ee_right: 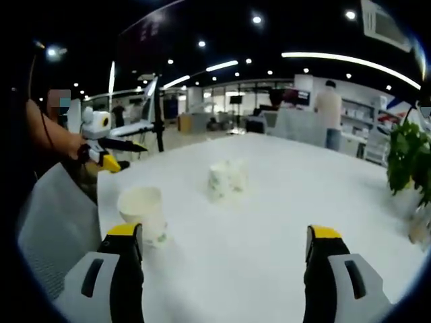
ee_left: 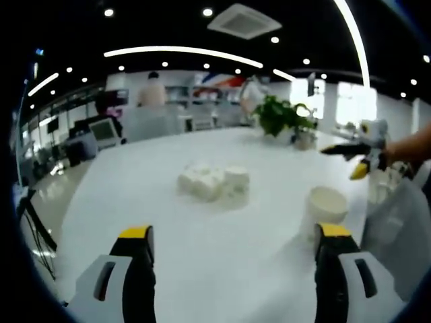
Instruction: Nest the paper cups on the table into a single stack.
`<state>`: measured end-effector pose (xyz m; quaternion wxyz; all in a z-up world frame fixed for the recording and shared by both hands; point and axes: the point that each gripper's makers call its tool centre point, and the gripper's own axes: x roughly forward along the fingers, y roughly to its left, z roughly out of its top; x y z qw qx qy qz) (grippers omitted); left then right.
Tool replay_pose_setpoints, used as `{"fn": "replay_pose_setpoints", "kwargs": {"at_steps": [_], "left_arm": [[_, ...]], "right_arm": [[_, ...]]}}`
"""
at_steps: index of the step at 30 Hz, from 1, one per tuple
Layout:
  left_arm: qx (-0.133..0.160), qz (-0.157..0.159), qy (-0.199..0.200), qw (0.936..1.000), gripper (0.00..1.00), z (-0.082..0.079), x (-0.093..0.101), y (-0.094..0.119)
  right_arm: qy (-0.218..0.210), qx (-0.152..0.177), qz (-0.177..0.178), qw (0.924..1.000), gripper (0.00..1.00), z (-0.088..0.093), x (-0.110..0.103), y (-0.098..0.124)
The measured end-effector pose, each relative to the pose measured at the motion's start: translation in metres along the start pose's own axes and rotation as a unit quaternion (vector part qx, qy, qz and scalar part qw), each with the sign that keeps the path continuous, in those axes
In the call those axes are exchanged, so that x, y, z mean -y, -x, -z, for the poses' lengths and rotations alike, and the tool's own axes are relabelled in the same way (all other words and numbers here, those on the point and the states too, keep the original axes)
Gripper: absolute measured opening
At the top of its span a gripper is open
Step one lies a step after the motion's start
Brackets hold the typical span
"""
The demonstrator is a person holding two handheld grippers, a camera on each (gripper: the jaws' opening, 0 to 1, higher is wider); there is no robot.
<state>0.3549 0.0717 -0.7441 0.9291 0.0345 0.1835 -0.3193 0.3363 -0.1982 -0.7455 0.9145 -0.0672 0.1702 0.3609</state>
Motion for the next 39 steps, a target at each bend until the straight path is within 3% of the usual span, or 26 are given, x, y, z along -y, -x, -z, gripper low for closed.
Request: {"fn": "replay_pose_setpoints", "kwargs": {"at_steps": [7,13,22,33,39], "left_arm": [[0.012,0.024,-0.008,0.9996,0.99,-0.004,0.006,-0.025],[-0.006,0.044,-0.033,0.9985,0.99,0.003,0.011,-0.05],[-0.007,0.058,-0.024,0.998,0.97,0.004,0.015,-0.08],[-0.016,0.084,-0.028,0.9959,0.94,0.002,0.022,-0.124],[-0.013,0.095,-0.032,0.9949,0.86,0.001,0.024,-0.148]], "right_arm": [[-0.009,-0.006,0.0,0.9999,0.99,0.007,-0.003,-0.001],[-0.014,-0.007,-0.004,0.9999,0.98,0.01,-0.006,-0.002],[-0.023,-0.012,-0.002,0.9997,0.97,0.018,-0.007,-0.002],[-0.029,-0.014,0.002,0.9995,0.97,0.022,-0.002,-0.002],[-0.032,-0.018,0.004,0.9993,0.97,0.026,0.002,-0.003]]}}
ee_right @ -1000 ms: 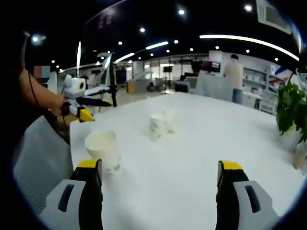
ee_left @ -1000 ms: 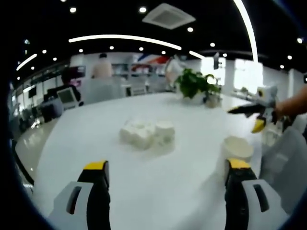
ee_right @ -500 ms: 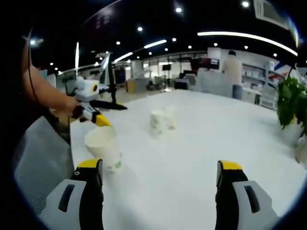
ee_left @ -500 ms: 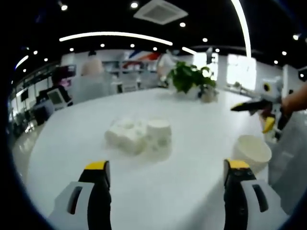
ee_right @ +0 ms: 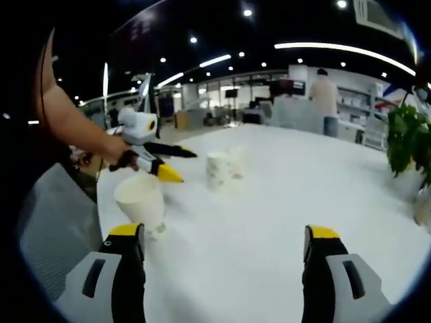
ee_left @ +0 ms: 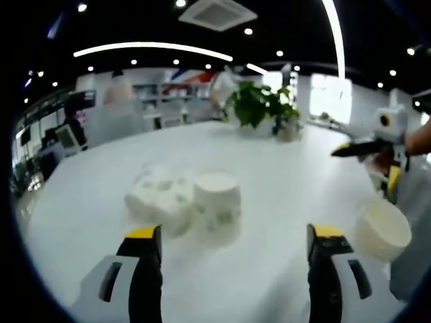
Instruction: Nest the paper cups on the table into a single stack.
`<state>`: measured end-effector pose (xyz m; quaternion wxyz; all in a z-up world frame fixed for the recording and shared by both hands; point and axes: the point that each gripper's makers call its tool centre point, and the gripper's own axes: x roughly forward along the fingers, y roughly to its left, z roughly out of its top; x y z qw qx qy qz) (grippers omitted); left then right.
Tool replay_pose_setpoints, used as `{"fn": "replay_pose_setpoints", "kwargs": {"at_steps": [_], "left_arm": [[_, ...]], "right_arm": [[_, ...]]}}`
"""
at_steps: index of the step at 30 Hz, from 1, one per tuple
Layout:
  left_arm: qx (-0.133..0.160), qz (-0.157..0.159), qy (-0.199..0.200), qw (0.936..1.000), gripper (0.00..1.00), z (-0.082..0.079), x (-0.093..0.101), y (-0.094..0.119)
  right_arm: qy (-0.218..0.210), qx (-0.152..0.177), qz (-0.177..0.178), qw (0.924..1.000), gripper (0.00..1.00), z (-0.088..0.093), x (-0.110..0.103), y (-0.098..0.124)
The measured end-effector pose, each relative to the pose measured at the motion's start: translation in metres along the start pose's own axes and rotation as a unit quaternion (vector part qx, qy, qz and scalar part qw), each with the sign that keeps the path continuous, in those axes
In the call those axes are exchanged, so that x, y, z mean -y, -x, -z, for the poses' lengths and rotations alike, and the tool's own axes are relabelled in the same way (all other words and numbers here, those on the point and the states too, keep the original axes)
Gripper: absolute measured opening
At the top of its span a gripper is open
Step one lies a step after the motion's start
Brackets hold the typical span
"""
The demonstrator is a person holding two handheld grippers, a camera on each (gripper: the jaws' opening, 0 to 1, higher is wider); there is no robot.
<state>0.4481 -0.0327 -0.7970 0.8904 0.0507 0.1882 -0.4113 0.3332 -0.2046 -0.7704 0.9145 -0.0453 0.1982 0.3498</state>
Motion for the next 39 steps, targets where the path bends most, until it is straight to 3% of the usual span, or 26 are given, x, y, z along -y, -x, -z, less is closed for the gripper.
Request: {"fn": "replay_pose_setpoints", "kwargs": {"at_steps": [12,27,39], "left_arm": [[-0.002,0.004,-0.019,0.9998,0.76,-0.004,-0.006,-0.037],[-0.01,-0.006,-0.039,0.9992,0.4,-0.011,-0.012,-0.059],[-0.007,0.001,-0.03,0.9995,0.39,-0.014,-0.01,-0.054]], "right_arm": [[-0.008,-0.008,0.002,0.9999,0.96,0.006,0.001,0.001],[-0.013,-0.012,0.004,0.9998,0.96,0.008,0.001,0.004],[-0.016,-0.01,0.001,0.9998,0.95,0.009,-0.003,0.002]]}}
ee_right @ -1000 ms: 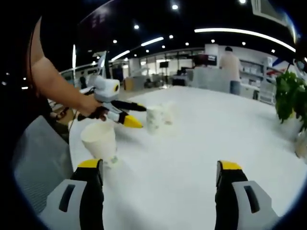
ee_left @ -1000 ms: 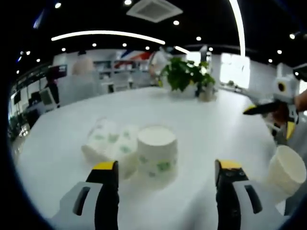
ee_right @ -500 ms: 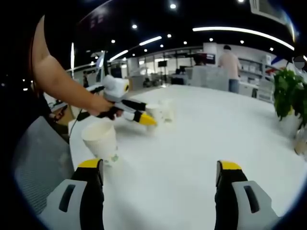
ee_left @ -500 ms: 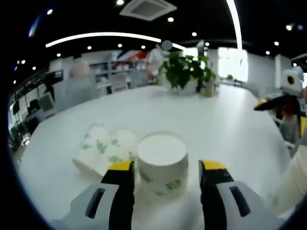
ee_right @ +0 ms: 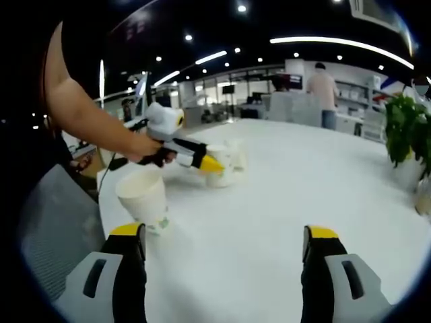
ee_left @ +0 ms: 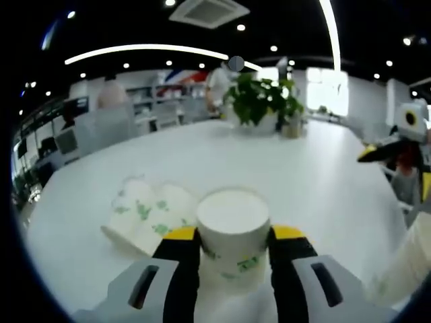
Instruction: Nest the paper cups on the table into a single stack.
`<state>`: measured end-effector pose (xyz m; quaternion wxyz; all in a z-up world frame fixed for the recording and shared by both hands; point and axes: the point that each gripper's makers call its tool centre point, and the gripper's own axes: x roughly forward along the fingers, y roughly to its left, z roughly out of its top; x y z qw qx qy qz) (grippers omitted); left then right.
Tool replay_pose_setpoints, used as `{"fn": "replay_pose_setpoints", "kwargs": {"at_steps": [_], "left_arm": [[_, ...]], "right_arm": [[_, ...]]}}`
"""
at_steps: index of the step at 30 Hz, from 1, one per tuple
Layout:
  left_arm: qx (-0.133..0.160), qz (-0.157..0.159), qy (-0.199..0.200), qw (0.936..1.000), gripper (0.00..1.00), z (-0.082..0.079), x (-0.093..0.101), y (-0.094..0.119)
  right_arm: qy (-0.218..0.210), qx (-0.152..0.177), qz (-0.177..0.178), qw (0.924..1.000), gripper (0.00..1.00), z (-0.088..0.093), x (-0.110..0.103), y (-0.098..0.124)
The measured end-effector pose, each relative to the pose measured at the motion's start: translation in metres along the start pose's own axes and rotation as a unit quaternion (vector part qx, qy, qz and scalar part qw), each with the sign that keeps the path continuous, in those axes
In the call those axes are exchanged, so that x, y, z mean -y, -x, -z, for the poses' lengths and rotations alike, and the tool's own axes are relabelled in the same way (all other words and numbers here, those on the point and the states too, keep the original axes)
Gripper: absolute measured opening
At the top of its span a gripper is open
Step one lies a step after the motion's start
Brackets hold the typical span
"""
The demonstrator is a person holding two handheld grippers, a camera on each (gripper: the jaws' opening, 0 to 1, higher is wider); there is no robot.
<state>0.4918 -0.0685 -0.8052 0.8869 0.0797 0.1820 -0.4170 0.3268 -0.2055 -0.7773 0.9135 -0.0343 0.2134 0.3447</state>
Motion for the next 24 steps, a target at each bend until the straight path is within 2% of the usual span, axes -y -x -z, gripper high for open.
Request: {"fn": "replay_pose_setpoints", "kwargs": {"at_steps": [19,24], "left_arm": [[0.001,0.015,0.001,0.9999,0.38,-0.014,0.0,0.011],[0.005,0.019,0.0,0.9998,0.38,-0.022,0.002,0.017]], "right_arm": [[0.0,0.004,0.0,1.0,0.95,-0.003,-0.006,0.002],[0.002,0.005,-0.001,1.0,0.94,-0.004,-0.006,0.002]]}}
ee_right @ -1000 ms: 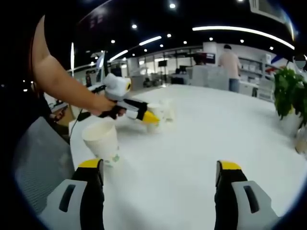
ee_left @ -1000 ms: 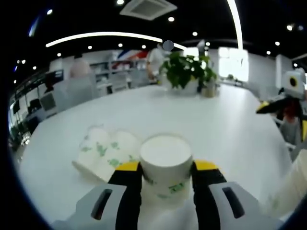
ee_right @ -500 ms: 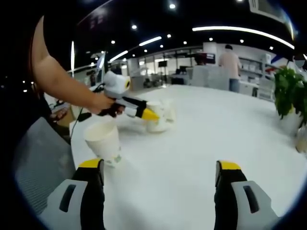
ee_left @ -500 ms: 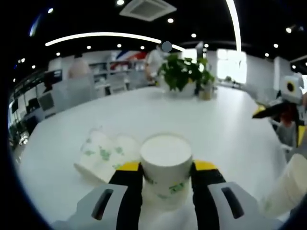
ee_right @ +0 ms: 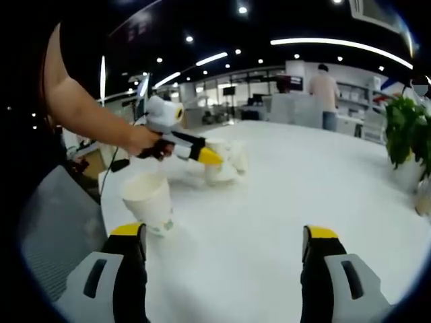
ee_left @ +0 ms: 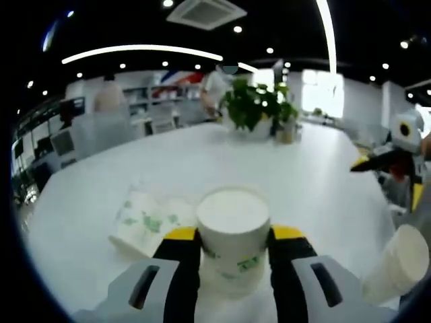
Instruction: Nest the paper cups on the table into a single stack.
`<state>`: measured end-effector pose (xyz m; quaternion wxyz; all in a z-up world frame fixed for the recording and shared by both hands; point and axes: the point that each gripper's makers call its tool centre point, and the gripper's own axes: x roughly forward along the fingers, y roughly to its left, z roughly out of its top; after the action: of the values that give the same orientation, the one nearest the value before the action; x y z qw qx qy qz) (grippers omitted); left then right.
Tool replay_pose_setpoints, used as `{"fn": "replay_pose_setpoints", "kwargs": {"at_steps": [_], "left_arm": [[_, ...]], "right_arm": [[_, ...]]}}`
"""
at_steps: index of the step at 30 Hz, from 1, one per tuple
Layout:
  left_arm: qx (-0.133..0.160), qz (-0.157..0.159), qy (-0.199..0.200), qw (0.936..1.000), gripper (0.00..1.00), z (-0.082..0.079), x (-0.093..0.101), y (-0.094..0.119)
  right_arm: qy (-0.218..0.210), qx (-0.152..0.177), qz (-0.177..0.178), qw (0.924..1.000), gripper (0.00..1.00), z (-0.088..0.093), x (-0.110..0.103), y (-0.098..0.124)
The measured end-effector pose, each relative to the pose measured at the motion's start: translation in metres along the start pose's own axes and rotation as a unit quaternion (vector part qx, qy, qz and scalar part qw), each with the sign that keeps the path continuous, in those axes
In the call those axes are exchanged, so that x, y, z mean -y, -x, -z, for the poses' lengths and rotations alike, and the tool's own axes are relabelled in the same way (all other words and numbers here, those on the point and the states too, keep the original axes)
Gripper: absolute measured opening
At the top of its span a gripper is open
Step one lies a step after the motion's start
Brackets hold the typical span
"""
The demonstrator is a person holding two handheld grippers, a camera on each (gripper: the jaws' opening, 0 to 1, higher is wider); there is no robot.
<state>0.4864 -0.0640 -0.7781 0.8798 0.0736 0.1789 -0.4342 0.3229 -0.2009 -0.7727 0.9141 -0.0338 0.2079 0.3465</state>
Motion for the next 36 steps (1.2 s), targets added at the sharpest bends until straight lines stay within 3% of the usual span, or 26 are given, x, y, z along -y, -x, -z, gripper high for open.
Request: {"fn": "replay_pose_setpoints", "kwargs": {"at_steps": [24,28,36], "left_arm": [[0.003,0.042,-0.008,0.9991,0.37,-0.04,-0.004,0.013],[-0.006,0.05,-0.01,0.9987,0.38,-0.046,-0.002,0.015],[-0.011,0.062,-0.027,0.9977,0.38,-0.064,-0.004,0.019]], "right_arm": [[0.009,0.003,-0.004,0.9999,0.95,-0.01,0.003,-0.001],[0.014,-0.001,-0.013,0.9998,0.95,-0.011,0.003,0.001],[0.033,0.015,-0.024,0.9991,1.0,-0.021,0.002,0.003]]}}
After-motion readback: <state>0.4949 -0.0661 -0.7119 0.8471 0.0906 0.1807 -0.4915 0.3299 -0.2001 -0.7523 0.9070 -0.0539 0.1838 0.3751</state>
